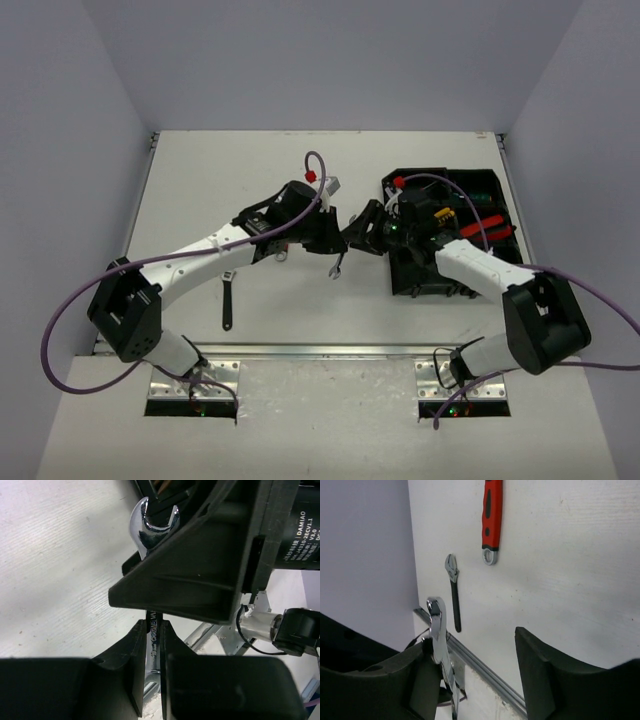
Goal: Sort the tools into containers
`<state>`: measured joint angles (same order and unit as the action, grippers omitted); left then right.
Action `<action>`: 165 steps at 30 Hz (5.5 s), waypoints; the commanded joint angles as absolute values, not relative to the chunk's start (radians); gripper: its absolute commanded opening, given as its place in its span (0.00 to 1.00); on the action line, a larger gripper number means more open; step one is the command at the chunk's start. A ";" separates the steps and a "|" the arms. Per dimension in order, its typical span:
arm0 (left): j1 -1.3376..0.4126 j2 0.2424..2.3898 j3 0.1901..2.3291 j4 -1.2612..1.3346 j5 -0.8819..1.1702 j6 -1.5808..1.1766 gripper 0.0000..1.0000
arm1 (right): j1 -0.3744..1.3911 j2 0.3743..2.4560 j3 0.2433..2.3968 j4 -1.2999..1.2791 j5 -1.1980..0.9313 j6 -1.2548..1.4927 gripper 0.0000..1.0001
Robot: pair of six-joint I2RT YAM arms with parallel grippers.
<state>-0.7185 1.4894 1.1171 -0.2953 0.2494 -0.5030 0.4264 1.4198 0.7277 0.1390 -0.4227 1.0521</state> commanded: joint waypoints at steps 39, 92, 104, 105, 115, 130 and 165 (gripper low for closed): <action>-0.723 1.199 1.008 -0.695 -0.344 -0.417 1.00 | -0.379 1.260 0.837 -0.385 0.341 0.682 0.00; -0.422 1.709 1.300 -0.642 -0.285 -0.571 1.00 | 0.109 1.149 1.058 -0.675 -0.265 0.378 0.99; -0.422 1.947 1.478 -0.654 -0.298 -0.536 1.00 | 0.110 1.082 0.976 -0.628 -0.328 0.388 0.99; -0.422 1.947 1.471 -0.653 -0.294 -0.534 1.00 | 0.109 1.081 0.976 -0.627 -0.331 0.388 0.99; -0.422 1.949 1.397 -0.604 -0.234 -0.475 0.94 | 0.112 1.086 0.963 -0.598 -0.395 0.416 0.99; -0.422 1.947 1.455 -0.632 -0.239 -0.462 0.93 | 0.112 1.063 0.980 -0.614 -0.401 0.406 0.99; -0.393 1.135 1.093 -0.673 -0.314 -0.442 1.00 | 0.647 1.406 1.225 -0.500 0.262 0.697 0.99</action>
